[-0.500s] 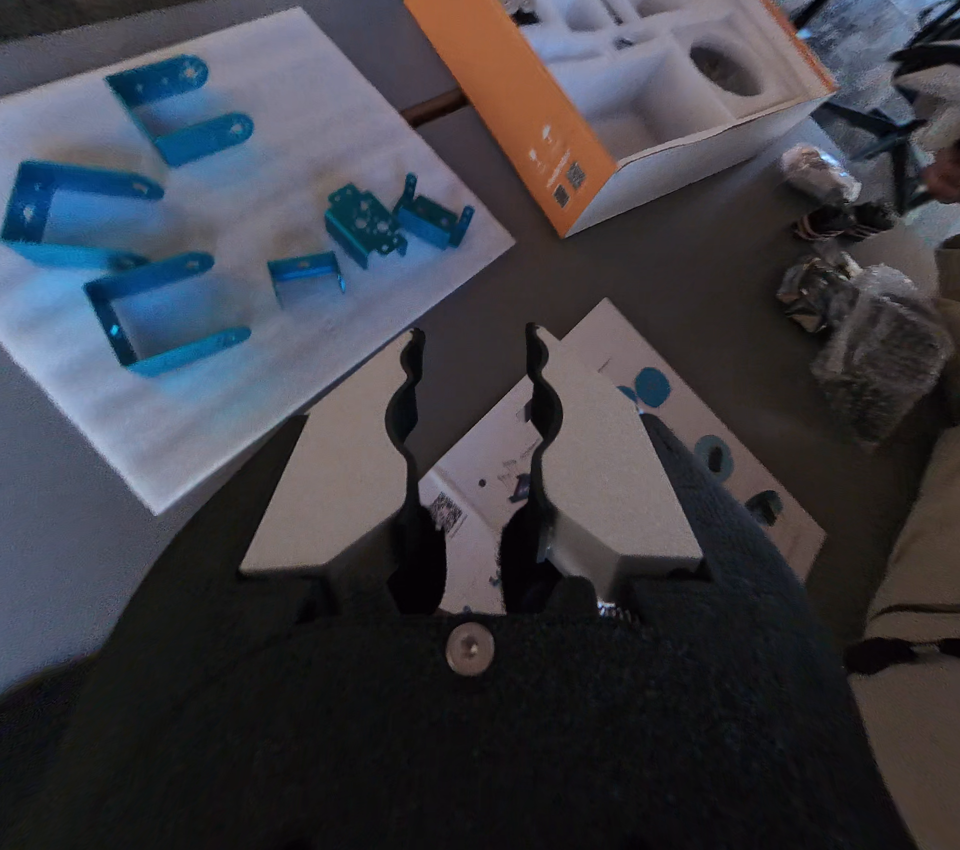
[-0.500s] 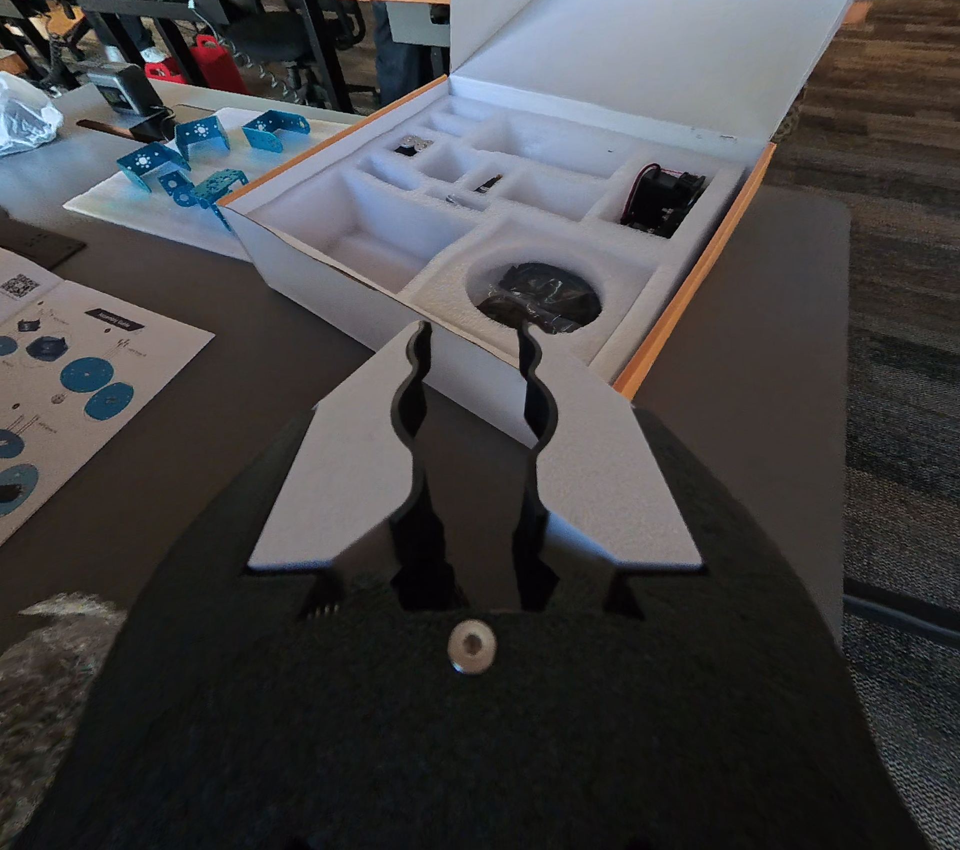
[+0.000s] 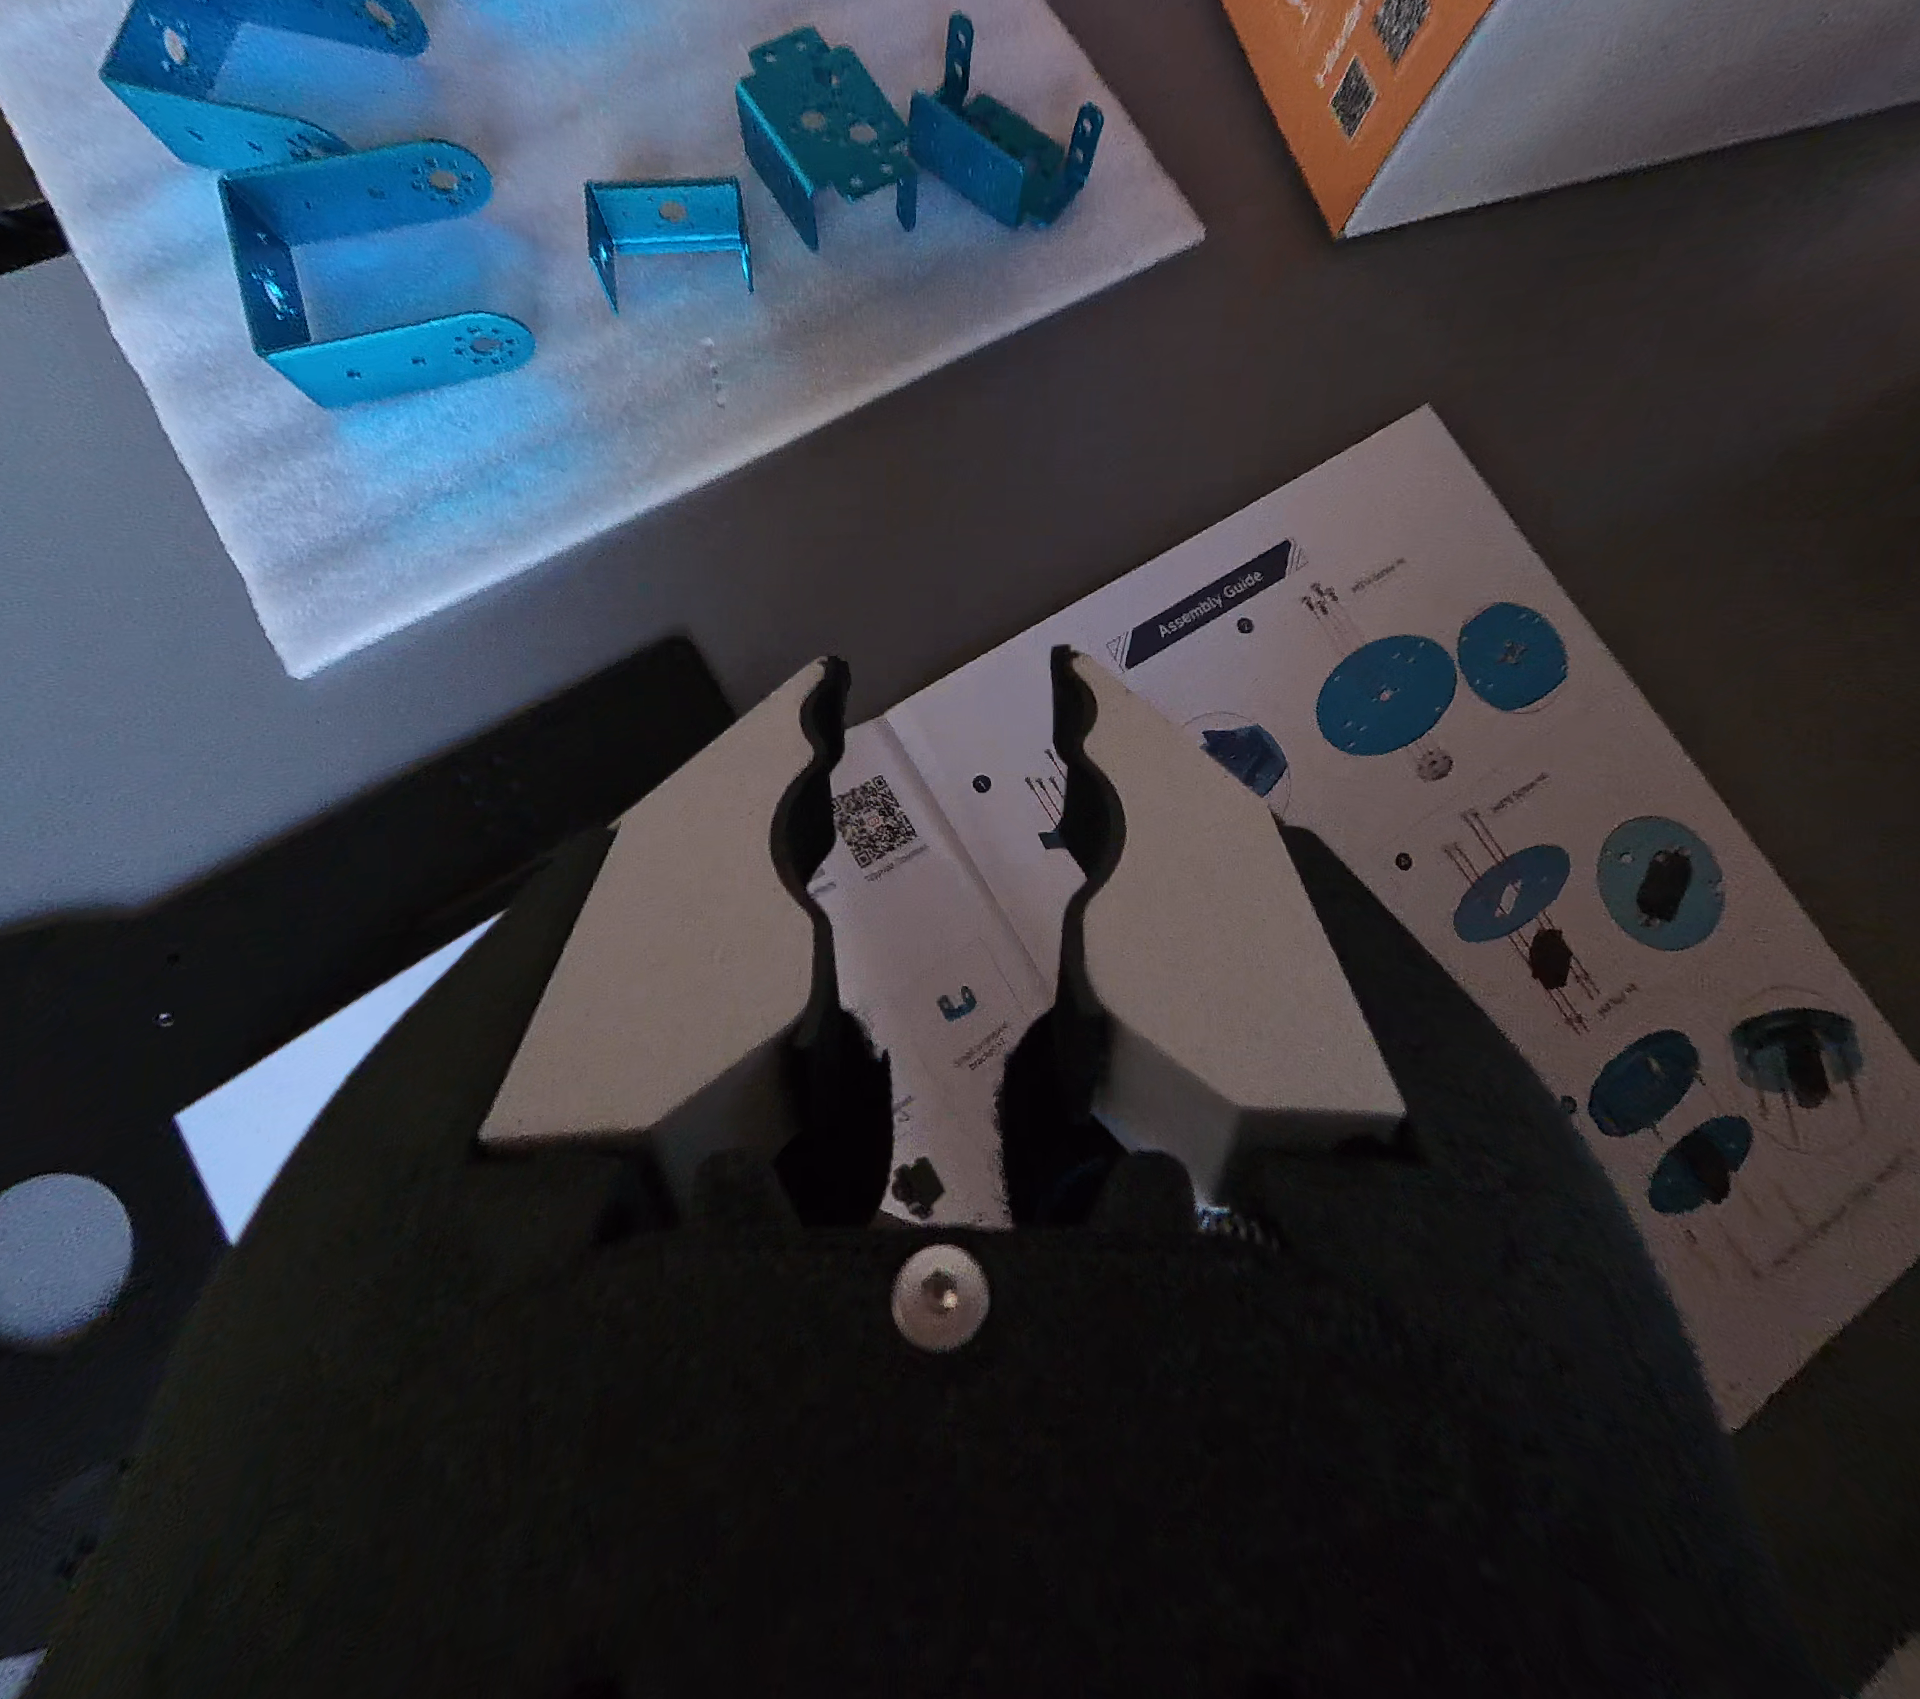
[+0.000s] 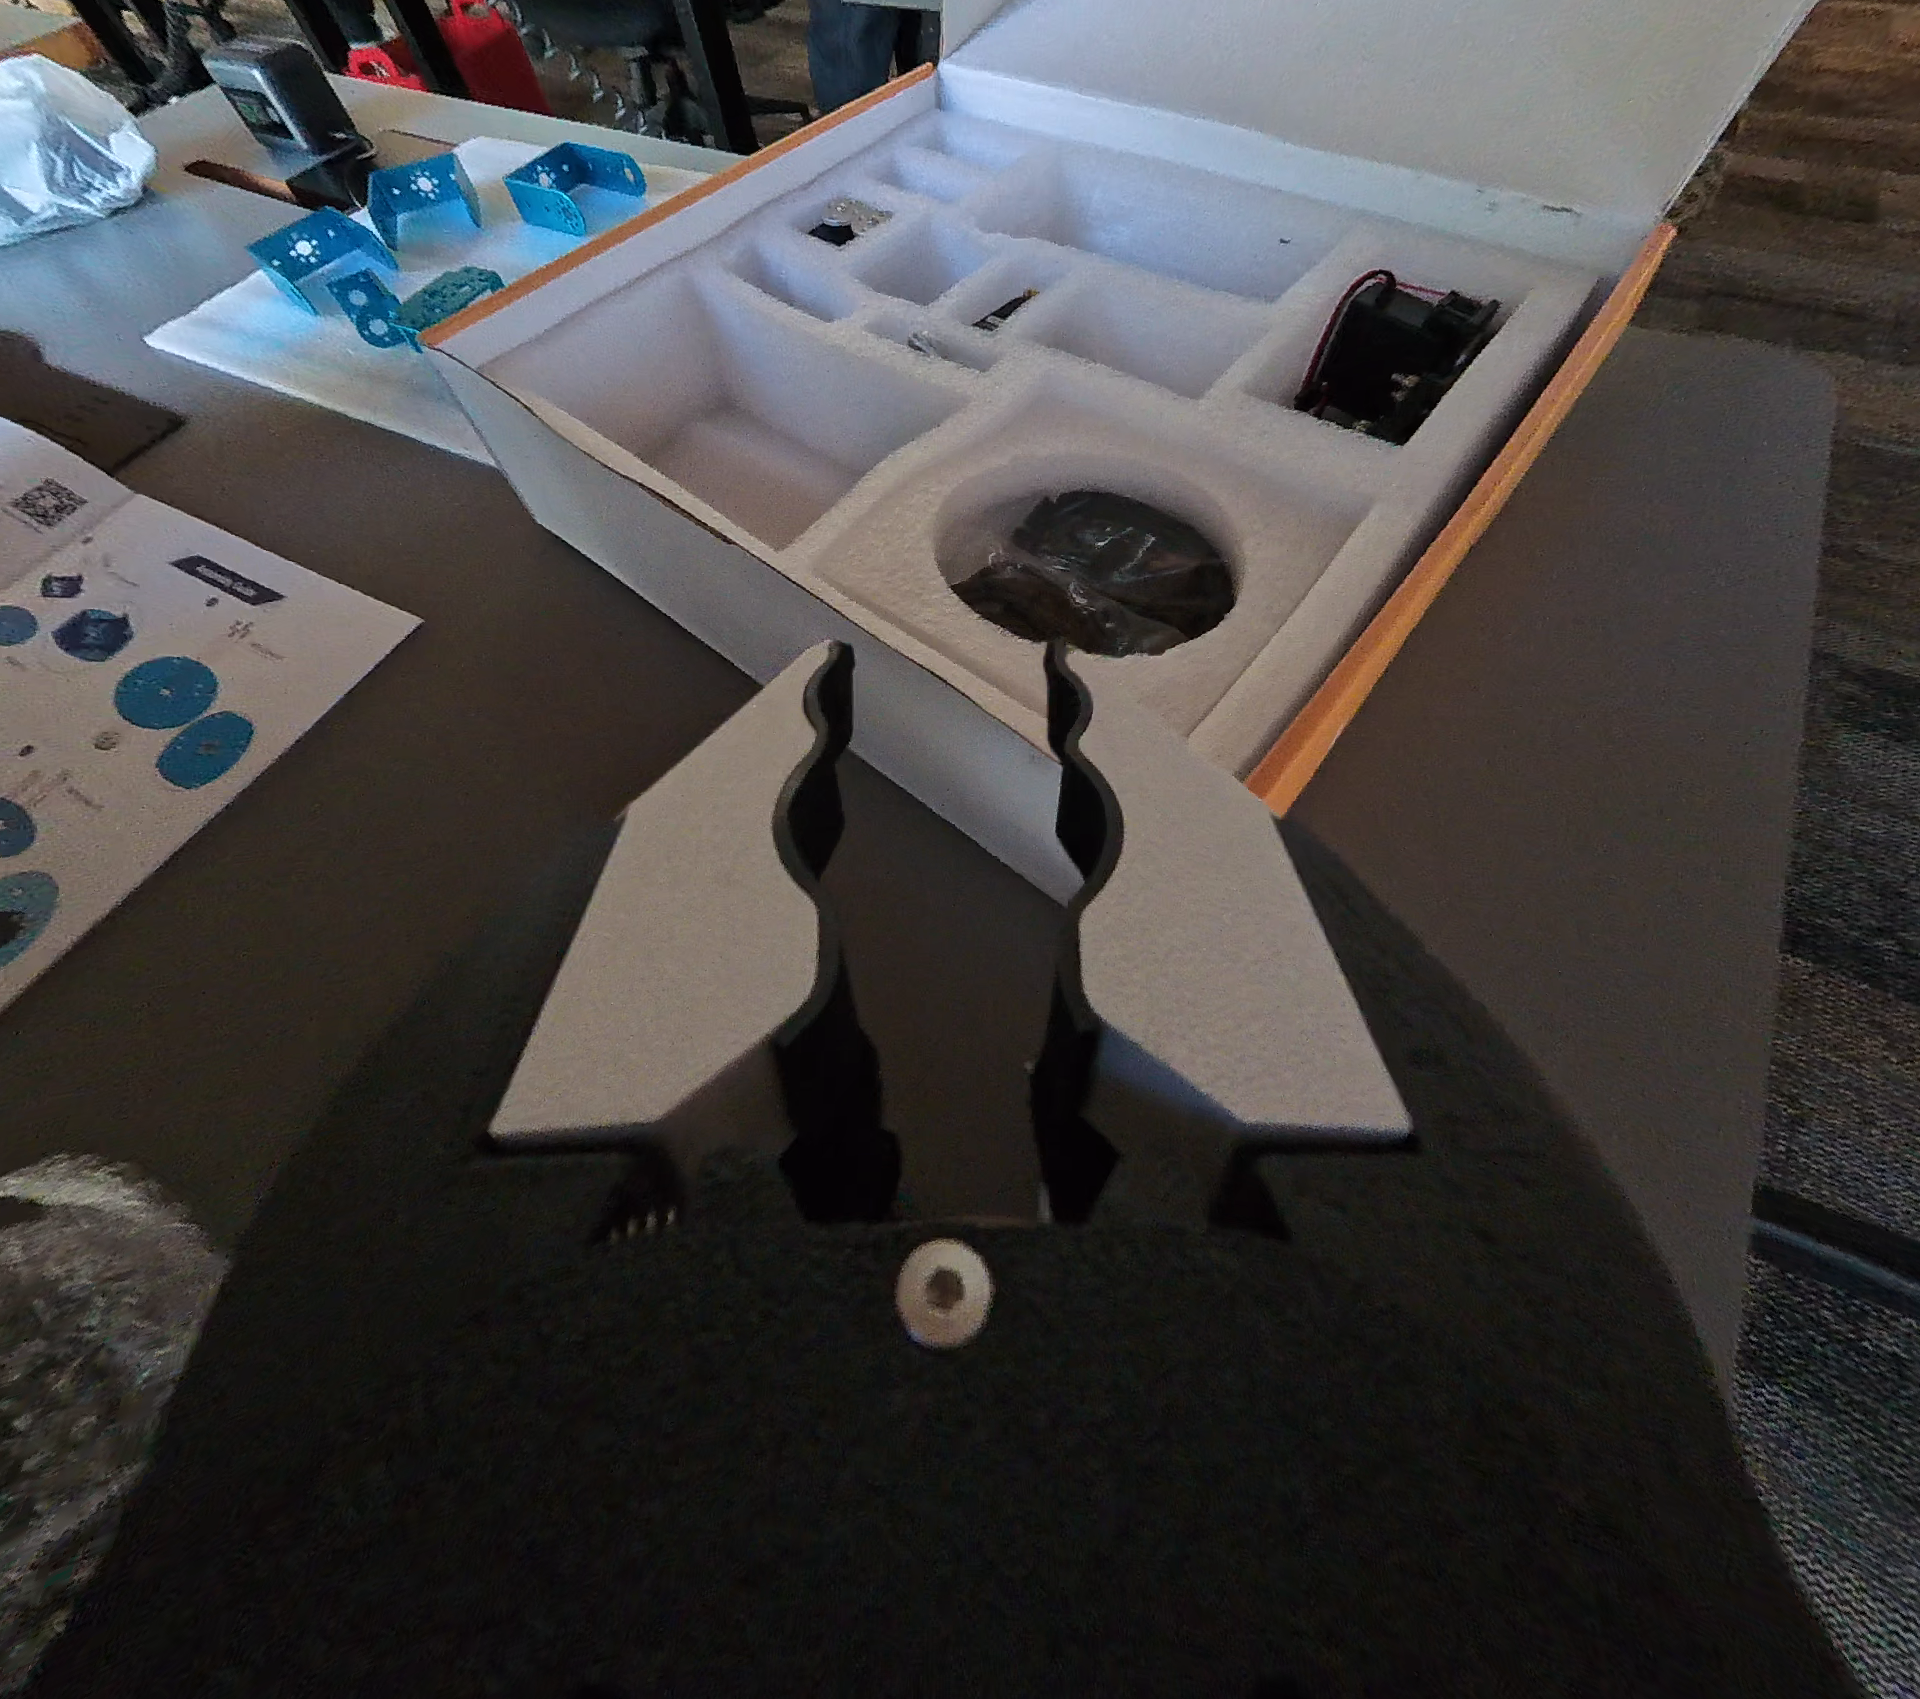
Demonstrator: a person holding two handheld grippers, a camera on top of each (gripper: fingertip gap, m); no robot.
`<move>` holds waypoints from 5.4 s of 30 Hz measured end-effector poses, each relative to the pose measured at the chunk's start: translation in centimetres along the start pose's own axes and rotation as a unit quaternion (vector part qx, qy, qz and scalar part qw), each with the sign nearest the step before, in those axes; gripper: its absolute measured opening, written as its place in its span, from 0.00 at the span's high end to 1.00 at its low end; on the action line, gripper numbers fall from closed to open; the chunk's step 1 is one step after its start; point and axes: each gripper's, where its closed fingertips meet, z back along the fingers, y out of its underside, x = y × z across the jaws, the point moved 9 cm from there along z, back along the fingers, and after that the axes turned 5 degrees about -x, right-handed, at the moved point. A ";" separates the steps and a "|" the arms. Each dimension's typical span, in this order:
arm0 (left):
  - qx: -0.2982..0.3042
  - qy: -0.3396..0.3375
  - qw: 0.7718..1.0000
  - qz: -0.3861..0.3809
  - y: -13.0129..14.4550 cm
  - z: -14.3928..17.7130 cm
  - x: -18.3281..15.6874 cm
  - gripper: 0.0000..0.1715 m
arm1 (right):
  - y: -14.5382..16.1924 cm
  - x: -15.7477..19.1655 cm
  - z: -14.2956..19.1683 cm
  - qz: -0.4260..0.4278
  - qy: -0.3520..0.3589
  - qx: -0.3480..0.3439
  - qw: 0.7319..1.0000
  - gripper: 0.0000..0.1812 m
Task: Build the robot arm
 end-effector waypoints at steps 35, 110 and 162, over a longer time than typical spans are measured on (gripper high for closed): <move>-0.046 0.125 0.986 -0.105 0.7 4.4 -6.2 0.77 | -1.7 -3.3 -12.3 0.001 -0.311 0.464 0.830 0.90; -0.077 0.045 0.995 -0.043 5.8 10.0 -4.8 0.77 | -20.6 6.9 -32.8 0.151 -0.357 0.240 0.890 0.94; -0.069 0.086 0.990 -0.093 1.7 5.6 -7.7 0.77 | -1.7 -5.3 -14.1 0.121 -0.355 0.456 0.807 0.77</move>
